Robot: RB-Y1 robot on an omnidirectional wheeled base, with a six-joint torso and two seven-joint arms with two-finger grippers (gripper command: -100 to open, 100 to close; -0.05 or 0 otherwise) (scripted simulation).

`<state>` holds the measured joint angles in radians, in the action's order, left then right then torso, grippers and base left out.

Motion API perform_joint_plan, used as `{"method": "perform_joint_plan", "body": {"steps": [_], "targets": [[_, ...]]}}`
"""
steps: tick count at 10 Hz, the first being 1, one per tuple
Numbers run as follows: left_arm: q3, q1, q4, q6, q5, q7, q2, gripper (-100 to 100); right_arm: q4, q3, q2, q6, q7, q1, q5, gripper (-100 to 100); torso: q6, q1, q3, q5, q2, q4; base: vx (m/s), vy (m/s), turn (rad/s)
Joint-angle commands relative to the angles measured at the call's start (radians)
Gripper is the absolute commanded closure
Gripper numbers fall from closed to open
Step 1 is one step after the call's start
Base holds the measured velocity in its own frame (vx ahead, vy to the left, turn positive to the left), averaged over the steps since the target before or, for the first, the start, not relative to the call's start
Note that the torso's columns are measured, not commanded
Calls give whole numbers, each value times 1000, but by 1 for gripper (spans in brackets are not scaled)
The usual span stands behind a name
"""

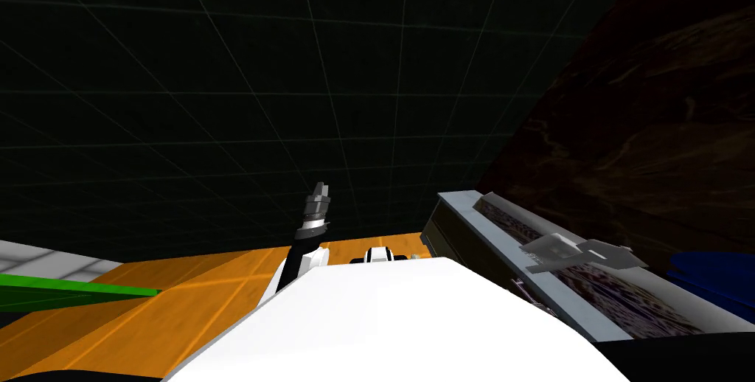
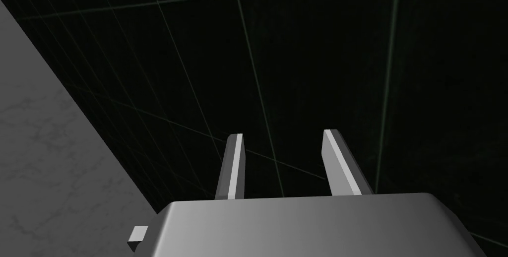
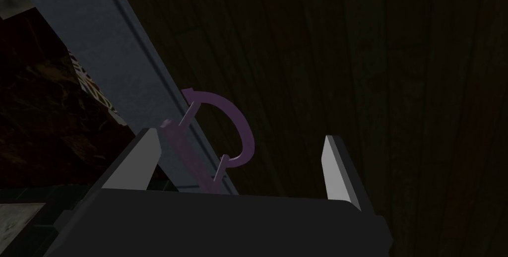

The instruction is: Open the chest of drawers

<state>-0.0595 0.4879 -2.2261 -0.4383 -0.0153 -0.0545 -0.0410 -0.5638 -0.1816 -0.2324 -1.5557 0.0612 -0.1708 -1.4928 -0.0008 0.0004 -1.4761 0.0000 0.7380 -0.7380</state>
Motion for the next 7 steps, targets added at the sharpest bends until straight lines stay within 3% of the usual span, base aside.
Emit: {"method": "perform_joint_plan", "body": {"steps": [1,2,4,5,7], "targets": [[0,0,0,0,0,0,0,0,10,-18,-20,0,-10,2,80,-100,1,0,0,0,0,0,-12,18,-14],[0,0,0,0,0,0,0,0,37,-56,-59,0,-29,7,110,-100,1,-1,0,0,0,0,-22,42,236],[0,0,0,0,0,0,0,0,37,-56,-59,0,-29,7,168,-100,1,0,0,0,0,0,-15,30,82],[0,0,0,0,0,0,0,0,65,-94,-98,-1,-49,11,198,-100,1,-1,0,0,-1,0,-24,42,268],[0,0,0,0,0,0,0,0,65,-94,-98,-1,-49,11,259,-100,1,0,0,0,1,0,-21,32,67]]}}
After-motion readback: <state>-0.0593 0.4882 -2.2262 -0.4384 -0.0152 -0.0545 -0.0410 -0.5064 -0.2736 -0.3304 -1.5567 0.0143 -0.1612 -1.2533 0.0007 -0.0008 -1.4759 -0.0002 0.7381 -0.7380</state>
